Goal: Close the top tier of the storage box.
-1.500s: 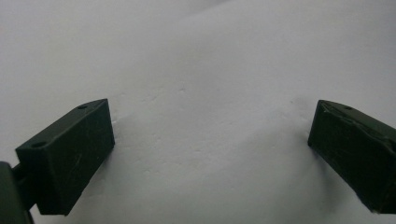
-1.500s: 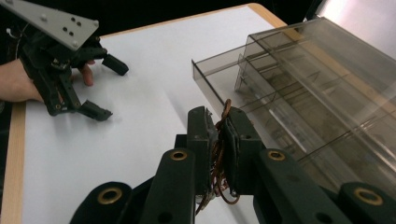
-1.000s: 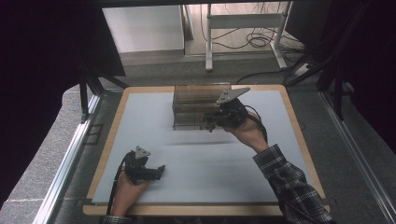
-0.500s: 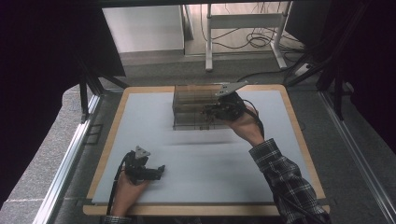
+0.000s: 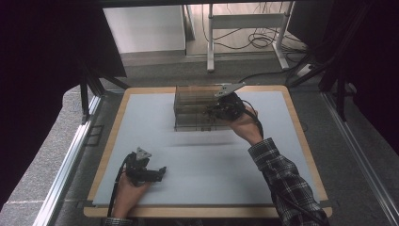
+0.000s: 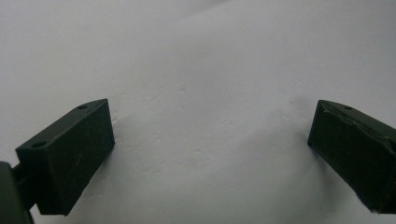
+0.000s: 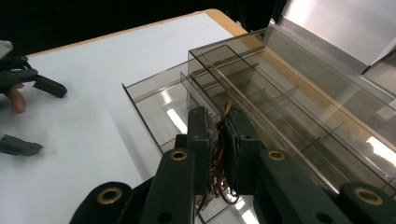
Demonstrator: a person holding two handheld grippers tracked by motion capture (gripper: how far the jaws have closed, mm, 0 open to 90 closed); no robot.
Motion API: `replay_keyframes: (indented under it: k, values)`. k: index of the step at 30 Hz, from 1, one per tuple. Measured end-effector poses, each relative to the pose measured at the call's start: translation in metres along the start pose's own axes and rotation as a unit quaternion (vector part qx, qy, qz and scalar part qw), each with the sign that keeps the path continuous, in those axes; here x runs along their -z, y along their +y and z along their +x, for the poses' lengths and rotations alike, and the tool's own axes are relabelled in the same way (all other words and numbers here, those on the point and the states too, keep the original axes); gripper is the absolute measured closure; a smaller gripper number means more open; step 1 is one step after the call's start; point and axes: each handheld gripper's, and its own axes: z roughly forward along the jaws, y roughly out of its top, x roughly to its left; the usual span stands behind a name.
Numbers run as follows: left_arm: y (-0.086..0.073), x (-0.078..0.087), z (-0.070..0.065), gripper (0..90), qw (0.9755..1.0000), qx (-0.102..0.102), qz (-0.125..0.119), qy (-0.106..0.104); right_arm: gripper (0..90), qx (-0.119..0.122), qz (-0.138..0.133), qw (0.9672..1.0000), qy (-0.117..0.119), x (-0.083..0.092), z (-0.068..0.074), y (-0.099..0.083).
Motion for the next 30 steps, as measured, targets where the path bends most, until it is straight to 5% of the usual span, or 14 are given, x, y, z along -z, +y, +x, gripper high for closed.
replay_keyframes:
  k: [30]
  values:
    - [0.000,0.000,0.000,0.6,1.0000,0.000,0.000,0.000,80.4,0.013,0.031,0.9994,0.012,-0.040,0.004,-0.013]
